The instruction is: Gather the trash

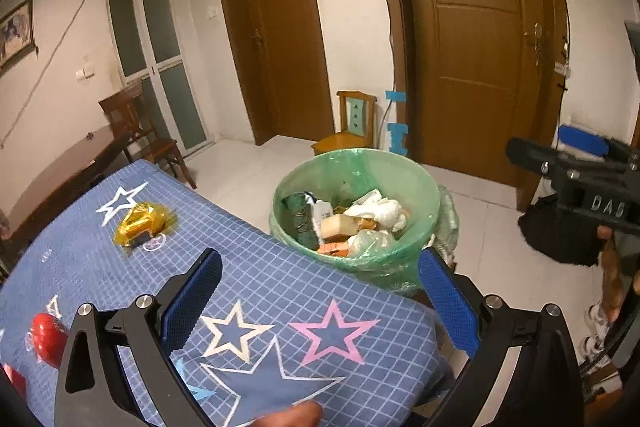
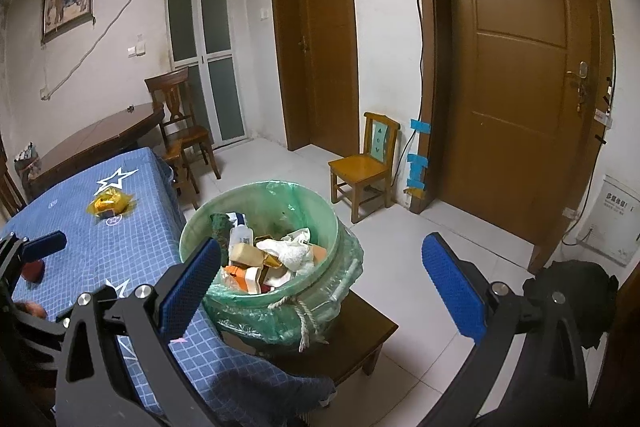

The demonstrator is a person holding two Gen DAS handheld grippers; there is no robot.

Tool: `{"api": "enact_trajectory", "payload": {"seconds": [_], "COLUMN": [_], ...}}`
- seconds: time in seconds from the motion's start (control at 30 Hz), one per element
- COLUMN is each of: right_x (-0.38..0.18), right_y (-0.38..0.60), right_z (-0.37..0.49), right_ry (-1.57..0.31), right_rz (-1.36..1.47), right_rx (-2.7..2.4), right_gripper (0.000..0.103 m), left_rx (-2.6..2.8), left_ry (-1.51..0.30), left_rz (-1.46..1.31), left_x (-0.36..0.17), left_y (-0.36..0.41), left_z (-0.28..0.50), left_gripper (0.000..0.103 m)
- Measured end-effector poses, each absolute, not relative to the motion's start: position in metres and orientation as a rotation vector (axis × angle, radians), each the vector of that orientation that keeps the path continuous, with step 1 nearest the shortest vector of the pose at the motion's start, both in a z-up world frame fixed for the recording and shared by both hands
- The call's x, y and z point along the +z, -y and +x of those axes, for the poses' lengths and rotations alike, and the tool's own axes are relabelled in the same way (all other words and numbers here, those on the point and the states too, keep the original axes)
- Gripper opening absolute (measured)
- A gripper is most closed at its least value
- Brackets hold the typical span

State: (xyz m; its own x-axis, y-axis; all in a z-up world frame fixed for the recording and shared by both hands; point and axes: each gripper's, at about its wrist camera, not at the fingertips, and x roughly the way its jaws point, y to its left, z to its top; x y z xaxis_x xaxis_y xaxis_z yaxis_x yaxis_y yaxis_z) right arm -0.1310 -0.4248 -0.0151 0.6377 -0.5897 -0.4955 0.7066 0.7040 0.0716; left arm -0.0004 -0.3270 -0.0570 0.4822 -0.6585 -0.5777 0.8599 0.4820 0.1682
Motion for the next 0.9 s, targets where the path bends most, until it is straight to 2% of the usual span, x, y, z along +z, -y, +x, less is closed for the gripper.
{"api": "enact_trajectory", "payload": {"seconds": [0.9], "right_x": [-0.017], "right_y": [0.417], "right_z": [-0.123], "right_ry": [-0.470], "right_rz": [0.234], "right_rx": [-0.733], "right_gripper": [0.097], "left_rx": [-0.988], "left_ry": [-0.421], "left_rz": [0.413], "left_x": [-0.057], "left_y": [0.317], "left_z": [-0.005], "left_gripper": [0.098]}}
